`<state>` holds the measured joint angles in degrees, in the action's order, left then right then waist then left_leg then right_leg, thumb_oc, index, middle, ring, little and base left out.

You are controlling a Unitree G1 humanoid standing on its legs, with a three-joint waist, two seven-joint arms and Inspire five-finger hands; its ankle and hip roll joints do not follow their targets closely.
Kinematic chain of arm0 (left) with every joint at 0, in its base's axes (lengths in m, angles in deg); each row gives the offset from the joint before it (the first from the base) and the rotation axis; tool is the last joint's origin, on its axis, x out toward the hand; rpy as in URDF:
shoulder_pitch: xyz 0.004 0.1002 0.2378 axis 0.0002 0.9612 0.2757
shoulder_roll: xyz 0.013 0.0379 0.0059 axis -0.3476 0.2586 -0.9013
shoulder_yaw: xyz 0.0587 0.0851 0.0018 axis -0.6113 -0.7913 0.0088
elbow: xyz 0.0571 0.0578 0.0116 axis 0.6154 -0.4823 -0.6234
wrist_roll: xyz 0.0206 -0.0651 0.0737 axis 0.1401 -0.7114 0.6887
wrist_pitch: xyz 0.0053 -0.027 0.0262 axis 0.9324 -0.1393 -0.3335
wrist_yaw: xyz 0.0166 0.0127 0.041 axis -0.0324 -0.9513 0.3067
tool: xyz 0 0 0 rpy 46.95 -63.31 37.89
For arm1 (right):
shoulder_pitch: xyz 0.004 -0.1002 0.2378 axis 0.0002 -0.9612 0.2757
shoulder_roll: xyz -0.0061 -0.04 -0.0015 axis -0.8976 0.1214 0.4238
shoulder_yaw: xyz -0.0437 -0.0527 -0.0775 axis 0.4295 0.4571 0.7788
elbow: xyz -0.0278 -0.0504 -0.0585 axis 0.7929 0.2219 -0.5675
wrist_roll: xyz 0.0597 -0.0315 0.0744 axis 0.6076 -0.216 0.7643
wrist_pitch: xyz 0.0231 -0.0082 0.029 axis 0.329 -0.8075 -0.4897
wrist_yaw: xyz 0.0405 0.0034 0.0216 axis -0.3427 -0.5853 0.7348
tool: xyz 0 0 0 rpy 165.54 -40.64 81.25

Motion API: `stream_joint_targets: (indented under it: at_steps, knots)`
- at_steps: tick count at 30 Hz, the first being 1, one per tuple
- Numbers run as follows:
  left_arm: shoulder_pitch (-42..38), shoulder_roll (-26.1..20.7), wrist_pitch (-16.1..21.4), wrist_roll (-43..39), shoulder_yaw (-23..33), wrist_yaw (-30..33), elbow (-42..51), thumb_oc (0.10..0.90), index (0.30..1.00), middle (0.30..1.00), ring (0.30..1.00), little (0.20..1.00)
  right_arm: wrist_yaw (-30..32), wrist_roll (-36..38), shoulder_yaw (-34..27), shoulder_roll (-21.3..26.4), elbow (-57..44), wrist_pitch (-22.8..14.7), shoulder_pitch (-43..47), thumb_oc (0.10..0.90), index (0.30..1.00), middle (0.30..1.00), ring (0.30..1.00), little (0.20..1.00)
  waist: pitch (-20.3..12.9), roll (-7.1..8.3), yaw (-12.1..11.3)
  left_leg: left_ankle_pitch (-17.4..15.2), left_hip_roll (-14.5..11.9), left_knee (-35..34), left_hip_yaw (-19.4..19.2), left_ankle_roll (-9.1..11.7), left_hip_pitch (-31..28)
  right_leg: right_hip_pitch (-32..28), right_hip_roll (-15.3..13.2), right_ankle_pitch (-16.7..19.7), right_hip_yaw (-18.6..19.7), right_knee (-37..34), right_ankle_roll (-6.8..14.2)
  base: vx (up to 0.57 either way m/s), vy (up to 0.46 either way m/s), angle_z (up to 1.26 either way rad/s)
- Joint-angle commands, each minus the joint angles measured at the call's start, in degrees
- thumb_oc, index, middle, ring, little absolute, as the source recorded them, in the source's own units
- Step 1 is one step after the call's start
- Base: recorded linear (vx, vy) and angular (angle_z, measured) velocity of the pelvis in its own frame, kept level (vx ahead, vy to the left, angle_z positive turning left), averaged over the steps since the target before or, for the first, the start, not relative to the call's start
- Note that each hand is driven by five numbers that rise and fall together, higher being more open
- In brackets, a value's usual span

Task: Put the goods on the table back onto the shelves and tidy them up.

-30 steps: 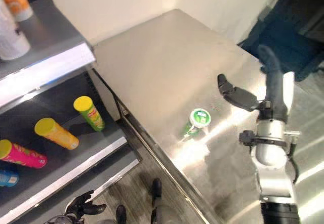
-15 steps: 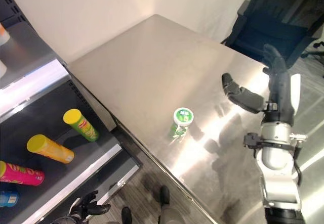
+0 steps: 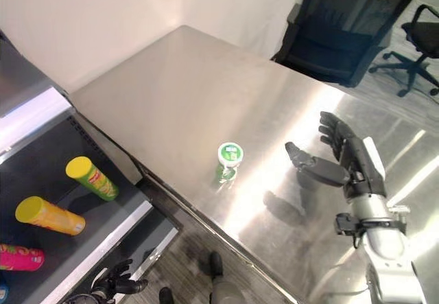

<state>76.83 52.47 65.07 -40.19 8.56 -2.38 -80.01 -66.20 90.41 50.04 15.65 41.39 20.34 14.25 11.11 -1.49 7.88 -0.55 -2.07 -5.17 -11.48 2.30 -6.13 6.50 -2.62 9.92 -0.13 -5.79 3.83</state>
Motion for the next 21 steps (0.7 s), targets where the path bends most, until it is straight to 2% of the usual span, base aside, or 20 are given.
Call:
stream_joint_targets:
  at_steps: [1, 5, 10, 17, 18, 21]
  knots:
    - [-1.69, -4.99, 3.87, 2.09, -0.40, -0.66, -0.70, 0.800, 0.900, 0.900, 0.900, 0.900, -1.26, 0.19, -2.83, 5.78, -7.06, -5.46, 4.37, 0.800, 0.900, 0.900, 0.900, 0.900, -2.82, 1.01, -0.99, -1.24, -1.25, 0.17, 1.23, 1.48, 2.61, -3.49, -5.25, -5.38, -1.58, 2.14, 6.50, -0.02, -0.018, -0.13]
    - [-2.06, -5.37, 4.31, 2.63, -0.83, -1.10, -0.57, 0.800, 0.900, 0.900, 0.900, 0.900, -4.41, -0.42, -1.81, 9.51, -9.27, -5.52, 3.17, 0.800, 0.900, 0.900, 0.900, 0.900, -2.68, 0.45, -0.33, -1.16, -1.18, 0.17, 0.95, 1.57, 2.62, -3.19, -5.46, -5.37, -1.18, 2.36, 6.54, 0.00, -0.002, -0.02]
    - [-2.65, -5.13, 4.68, 2.79, -1.63, -1.29, -0.08, 0.800, 0.900, 0.900, 0.900, 0.900, -5.09, -3.01, 0.65, 12.32, -9.88, -5.88, 3.82, 0.800, 0.900, 0.900, 0.900, 0.900, -2.70, 0.10, -0.11, -1.11, -1.21, 0.17, 0.76, 1.61, 2.63, -3.12, -5.54, -5.38, -1.16, 2.41, 6.59, 0.00, 0.000, 0.00]
    - [-4.12, -4.86, 4.61, 2.85, -2.50, -0.54, -0.45, 0.800, 0.900, 0.900, 0.900, 0.900, -3.12, -5.39, 4.92, 11.43, -10.87, -6.44, 7.85, 0.800, 0.900, 0.900, 0.900, 0.900, -3.07, 0.80, -0.54, -1.09, -1.42, 0.17, 0.94, 1.49, 2.57, -3.59, -5.31, -5.26, -1.43, 1.85, 6.56, 0.00, 0.000, 0.00]
    - [-4.20, -9.00, 3.32, -0.54, 1.00, 0.49, -0.11, 0.800, 0.900, 0.900, 0.900, 0.900, 4.80, -11.49, 5.33, -0.24, 5.02, -2.84, 8.80, 0.800, 0.900, 0.900, 0.900, 0.900, -1.89, 5.52, -6.57, -1.20, -1.94, 6.23, 8.36, 1.18, 7.43, -4.18, -5.72, -8.92, -3.00, 6.06, 5.29, 0.07, -0.095, 0.09]
    - [-2.55, -6.56, 3.05, 1.06, 0.39, -0.39, -2.48, 0.800, 0.900, 0.900, 0.900, 0.900, 4.68, -13.28, 3.36, 0.29, 2.78, -3.48, 7.57, 0.800, 0.900, 0.900, 0.900, 0.900, -3.98, 5.25, -6.26, -0.48, -3.94, 4.09, 8.06, 2.52, 5.28, -7.62, -4.11, -8.60, -4.22, 2.29, 4.70, 0.10, -0.130, 0.17]
